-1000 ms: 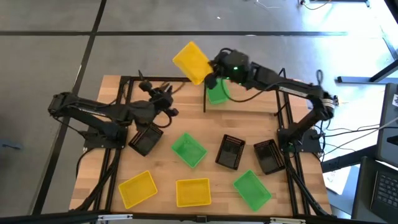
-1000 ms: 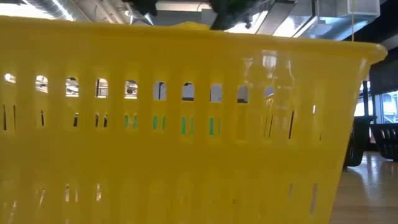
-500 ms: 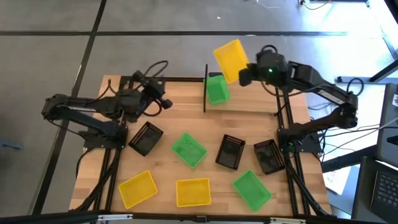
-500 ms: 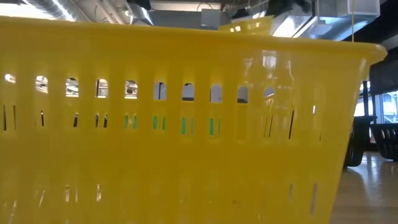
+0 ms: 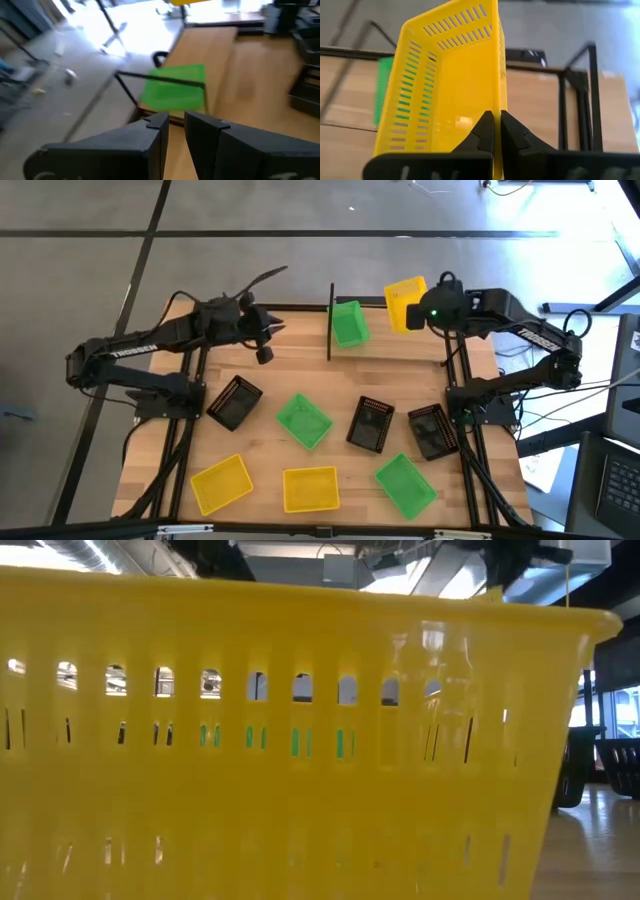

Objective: Stack baskets on shelf by color
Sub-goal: Put the top yellow bin onto the shelf, then put the center black bin onto the shelf

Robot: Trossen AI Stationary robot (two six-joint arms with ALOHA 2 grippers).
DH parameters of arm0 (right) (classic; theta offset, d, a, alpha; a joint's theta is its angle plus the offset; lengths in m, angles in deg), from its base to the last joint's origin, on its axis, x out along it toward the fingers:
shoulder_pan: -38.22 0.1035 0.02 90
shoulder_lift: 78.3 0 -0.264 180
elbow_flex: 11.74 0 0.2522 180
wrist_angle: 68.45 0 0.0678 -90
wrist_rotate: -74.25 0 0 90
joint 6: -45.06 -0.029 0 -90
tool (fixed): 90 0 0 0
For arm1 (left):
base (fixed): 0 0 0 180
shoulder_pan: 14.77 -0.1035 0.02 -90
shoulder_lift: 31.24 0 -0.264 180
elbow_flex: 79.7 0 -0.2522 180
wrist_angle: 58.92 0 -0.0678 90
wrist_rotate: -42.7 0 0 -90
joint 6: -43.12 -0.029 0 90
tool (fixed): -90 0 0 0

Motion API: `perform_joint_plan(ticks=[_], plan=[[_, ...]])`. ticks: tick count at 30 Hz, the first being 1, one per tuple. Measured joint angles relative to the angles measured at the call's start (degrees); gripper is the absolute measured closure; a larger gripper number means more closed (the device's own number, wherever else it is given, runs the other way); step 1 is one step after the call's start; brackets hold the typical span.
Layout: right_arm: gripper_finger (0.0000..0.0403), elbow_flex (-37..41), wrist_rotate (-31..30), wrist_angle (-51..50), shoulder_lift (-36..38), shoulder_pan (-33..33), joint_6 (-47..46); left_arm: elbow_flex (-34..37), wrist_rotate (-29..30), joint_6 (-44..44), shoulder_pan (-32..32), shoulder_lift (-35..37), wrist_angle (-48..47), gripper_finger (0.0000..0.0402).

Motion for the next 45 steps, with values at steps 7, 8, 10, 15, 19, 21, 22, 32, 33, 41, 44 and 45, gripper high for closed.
perform_joint_plan(ticks=[7,8,10,15,19,21,22,32,33,41,44,45], plan=[[0.0403,11.7,0.1,5.0,1.6,-0.1,-7.5,0.0,-5.5,2.7,-3.1,-0.1,-2.6,0.0347],[0.0403,13.6,0.0,6.7,1.9,-0.5,-7.6,0.0,-5.5,2.7,-3.1,-0.1,-2.6,0.0347],[0.0403,18.0,0.4,10.8,2.6,-1.7,-7.8,0.0,-5.5,2.7,-3.0,-0.1,-2.6,0.0347],[0.0403,28.9,3.8,27.5,4.3,-5.6,-4.0,0.0,-5.5,2.7,-3.0,-0.1,-2.6,0.0347],[0.0403,35.0,5.8,38.4,4.2,-9.6,4.1,0.0,-5.6,2.7,-3.0,-0.1,-2.6,0.0347],[0.0403,37.7,8.1,41.2,4.2,-11.7,4.8,0.0,-5.5,2.8,-3.0,-0.1,-2.6,0.0347],[0.0403,39.2,9.1,42.9,4.2,-12.5,5.6,0.0,-5.5,2.8,-3.0,-0.1,-2.6,0.0347],[0.0402,46.0,13.0,52.4,4.1,-16.3,9.1,0.0,-5.5,2.8,-3.0,-0.1,-2.6,0.0347],[0.0401,46.4,13.4,52.4,4.1,-16.6,9.3,0.0,-5.5,2.8,-3.0,-0.1,-2.6,0.0347],[0.0357,47.3,15.4,53.1,4.1,-17.6,8.8,0.0,-5.5,2.8,-3.0,-0.1,-2.6,0.0347],[0.0339,47.3,15.4,53.8,4.1,-17.6,9.0,0.0,-5.5,2.8,-3.0,-0.1,-2.6,0.0347],[0.0334,47.3,15.4,54.2,4.1,-17.6,8.9,0.0,-5.5,2.9,-3.0,-0.1,-2.6,0.0347]])
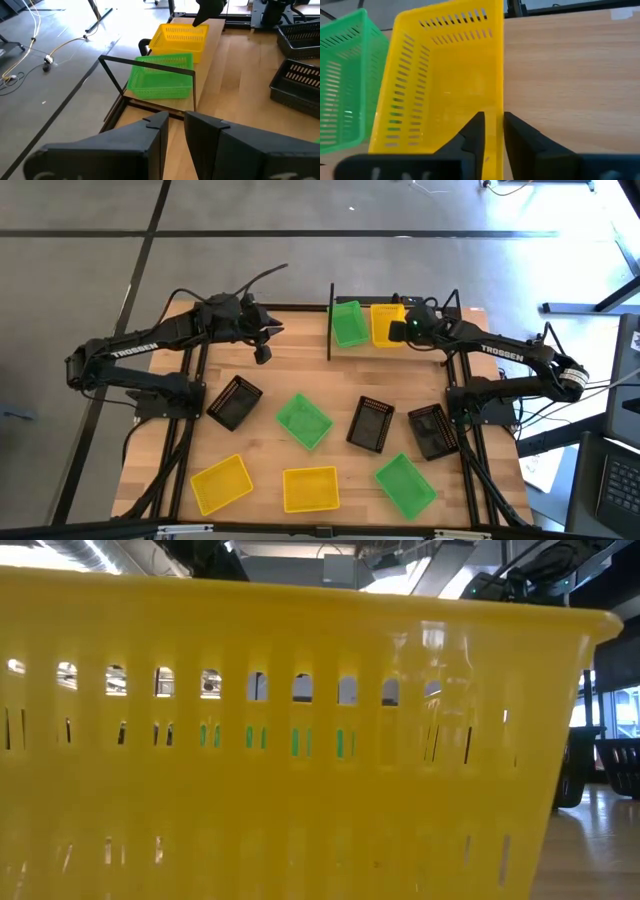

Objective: Stack baskets on shelf by color
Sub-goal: Put the center black bin onto the shelf

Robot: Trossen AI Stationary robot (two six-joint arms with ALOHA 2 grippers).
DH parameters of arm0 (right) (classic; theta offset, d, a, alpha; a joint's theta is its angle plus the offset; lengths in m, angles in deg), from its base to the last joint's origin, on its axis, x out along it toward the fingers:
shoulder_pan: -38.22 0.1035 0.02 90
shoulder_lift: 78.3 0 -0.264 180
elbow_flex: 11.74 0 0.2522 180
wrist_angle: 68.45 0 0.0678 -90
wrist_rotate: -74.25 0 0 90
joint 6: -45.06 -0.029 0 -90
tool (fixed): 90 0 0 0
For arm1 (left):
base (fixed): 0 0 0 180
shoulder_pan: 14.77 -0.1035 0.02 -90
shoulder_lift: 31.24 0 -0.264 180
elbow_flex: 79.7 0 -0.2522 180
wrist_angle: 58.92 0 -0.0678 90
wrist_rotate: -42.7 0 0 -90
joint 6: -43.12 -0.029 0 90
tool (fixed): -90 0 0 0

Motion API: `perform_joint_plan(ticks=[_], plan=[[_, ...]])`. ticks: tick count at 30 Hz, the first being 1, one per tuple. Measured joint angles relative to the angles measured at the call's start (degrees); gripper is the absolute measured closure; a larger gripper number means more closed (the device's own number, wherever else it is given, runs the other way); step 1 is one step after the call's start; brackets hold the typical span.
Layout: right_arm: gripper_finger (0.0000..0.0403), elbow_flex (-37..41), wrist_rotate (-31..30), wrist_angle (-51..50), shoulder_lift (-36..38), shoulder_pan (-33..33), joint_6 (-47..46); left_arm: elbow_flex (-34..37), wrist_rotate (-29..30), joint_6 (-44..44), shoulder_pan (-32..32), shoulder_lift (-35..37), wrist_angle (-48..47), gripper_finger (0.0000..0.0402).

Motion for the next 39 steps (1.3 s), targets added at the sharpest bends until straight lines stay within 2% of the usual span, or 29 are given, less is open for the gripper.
perform_joint_plan(ticks=[3,9,13,17,20,24,27,33,39], plan=[[0.0329,0.0,-0.4,1.3,0.0,0.0,-0.2,0.0,-0.4,1.0,0.0,0.0,-0.1,0.0347],[0.0328,0.0,-2.0,1.6,0.7,0.4,1.4,0.0,-5.0,1.8,0.0,0.0,-1.9,0.0347],[0.0327,0.0,-6.6,1.7,3.6,2.5,2.9,0.0,-8.7,1.8,0.0,0.0,-4.1,0.0347],[0.0327,0.0,-7.7,2.4,7.8,5.1,4.6,0.0,-9.0,3.2,0.0,0.0,-6.0,0.0347],[0.0327,-1.2,-4.2,2.7,10.0,9.0,11.8,0.0,-9.0,3.3,0.0,0.0,-5.9,0.0347],[0.0327,-4.2,3.6,2.5,10.8,16.1,25.5,0.0,-8.9,3.3,0.0,0.0,-5.8,0.0347],[0.0327,-6.5,10.0,-0.3,10.7,20.6,32.0,0.0,-9.0,3.3,0.0,0.0,-5.8,0.0347],[0.0327,-7.5,16.1,-10.9,9.9,27.0,35.8,0.0,-9.0,3.3,0.0,0.0,-5.7,0.0347],[0.0327,-7.6,20.6,-12.2,5.3,31.5,39.2,0.0,-8.9,0.5,0.0,0.0,-5.9,0.0347]])
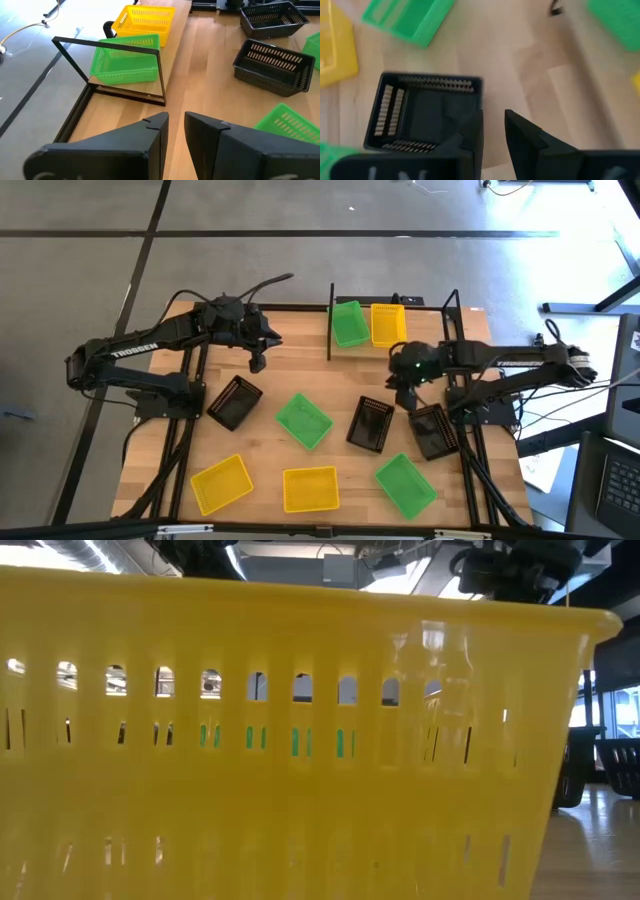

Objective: Stack baskets on shelf by color
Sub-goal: Put the center black bin onto the shelf

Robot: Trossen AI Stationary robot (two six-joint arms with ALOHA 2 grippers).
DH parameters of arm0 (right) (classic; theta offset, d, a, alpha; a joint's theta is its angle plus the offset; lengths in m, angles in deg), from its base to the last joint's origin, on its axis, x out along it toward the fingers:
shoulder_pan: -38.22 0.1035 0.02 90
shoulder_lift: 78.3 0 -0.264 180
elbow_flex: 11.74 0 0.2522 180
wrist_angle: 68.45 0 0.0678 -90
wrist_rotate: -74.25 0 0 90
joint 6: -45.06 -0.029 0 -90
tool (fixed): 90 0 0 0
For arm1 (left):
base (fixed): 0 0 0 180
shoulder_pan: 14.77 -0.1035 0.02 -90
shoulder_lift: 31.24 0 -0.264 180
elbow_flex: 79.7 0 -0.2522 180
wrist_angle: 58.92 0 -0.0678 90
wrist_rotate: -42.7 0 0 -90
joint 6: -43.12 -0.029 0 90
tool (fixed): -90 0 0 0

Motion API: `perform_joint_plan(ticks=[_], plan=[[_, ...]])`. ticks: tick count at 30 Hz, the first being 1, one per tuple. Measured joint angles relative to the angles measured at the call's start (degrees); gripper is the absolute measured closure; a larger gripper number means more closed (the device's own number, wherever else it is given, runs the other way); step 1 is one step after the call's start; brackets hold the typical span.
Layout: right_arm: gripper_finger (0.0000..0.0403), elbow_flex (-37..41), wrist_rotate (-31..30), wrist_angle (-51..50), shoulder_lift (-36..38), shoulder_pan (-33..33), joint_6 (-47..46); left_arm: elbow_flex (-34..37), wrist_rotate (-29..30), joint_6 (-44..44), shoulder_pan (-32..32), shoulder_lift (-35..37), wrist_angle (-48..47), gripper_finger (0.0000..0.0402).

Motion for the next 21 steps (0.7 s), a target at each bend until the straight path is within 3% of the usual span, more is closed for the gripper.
perform_joint_plan(ticks=[21], plan=[[0.0327,-0.1,4.9,3.8,-18.3,2.3,-4.6,0.0,0.9,1.2,0.0,0.0,-0.1,0.0347]])
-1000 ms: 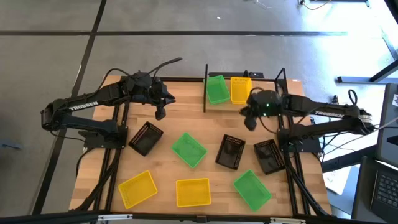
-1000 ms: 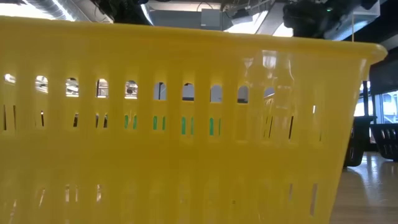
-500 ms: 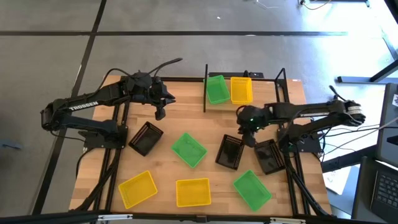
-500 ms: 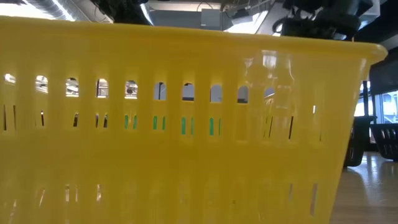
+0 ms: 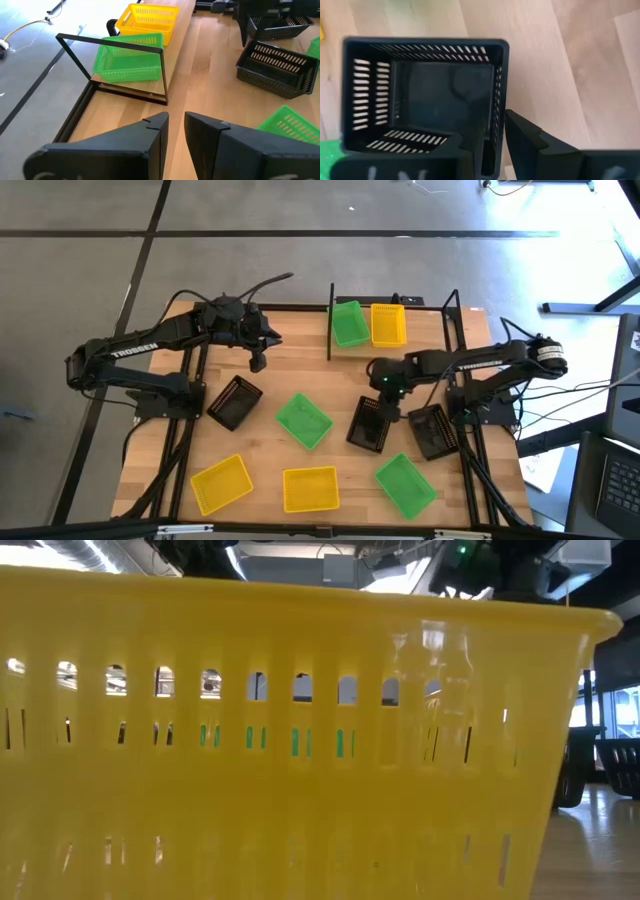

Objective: Stack baskets on shelf by color
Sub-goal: Put the center black bin onto the shelf

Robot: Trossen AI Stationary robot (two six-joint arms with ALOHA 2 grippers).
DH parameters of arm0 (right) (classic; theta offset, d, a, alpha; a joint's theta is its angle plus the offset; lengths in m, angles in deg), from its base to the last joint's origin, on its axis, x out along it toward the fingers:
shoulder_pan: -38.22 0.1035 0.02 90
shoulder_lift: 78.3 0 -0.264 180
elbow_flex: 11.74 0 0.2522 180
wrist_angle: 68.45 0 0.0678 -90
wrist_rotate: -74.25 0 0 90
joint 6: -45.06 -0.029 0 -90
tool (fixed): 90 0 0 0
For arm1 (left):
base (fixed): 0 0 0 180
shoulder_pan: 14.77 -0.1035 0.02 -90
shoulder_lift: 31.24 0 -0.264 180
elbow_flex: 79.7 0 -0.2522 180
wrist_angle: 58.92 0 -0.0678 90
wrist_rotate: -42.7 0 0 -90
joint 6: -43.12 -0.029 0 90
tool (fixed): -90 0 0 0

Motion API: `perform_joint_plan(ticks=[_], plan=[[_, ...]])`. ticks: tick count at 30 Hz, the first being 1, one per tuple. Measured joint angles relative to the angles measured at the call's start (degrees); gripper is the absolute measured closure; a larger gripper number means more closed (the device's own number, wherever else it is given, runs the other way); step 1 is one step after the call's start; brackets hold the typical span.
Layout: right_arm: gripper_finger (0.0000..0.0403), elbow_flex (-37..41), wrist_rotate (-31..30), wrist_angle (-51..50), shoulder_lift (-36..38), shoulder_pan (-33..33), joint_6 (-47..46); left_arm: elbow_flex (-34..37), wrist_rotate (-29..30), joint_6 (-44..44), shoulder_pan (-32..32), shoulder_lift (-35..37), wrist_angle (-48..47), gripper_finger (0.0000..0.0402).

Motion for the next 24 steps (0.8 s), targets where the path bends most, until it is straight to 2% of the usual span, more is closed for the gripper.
perform_joint_plan(ticks=[14,16,20,24], plan=[[0.0327,0.0,0.1,-0.1,-8.2,0.0,1.4,0.0,0.0,0.0,0.0,0.0,0.0,0.0347],[0.0338,0.0,0.1,-0.1,-9.0,0.0,1.3,0.0,0.0,0.0,0.0,0.0,0.0,0.0347],[0.0393,0.0,1.6,0.3,-9.3,0.0,-0.2,0.0,0.0,0.0,0.0,0.0,0.0,0.0347],[0.0399,-1.4,4.4,-1.6,-8.2,0.0,-0.1,0.0,0.0,0.0,0.0,0.0,0.0,0.0347]])
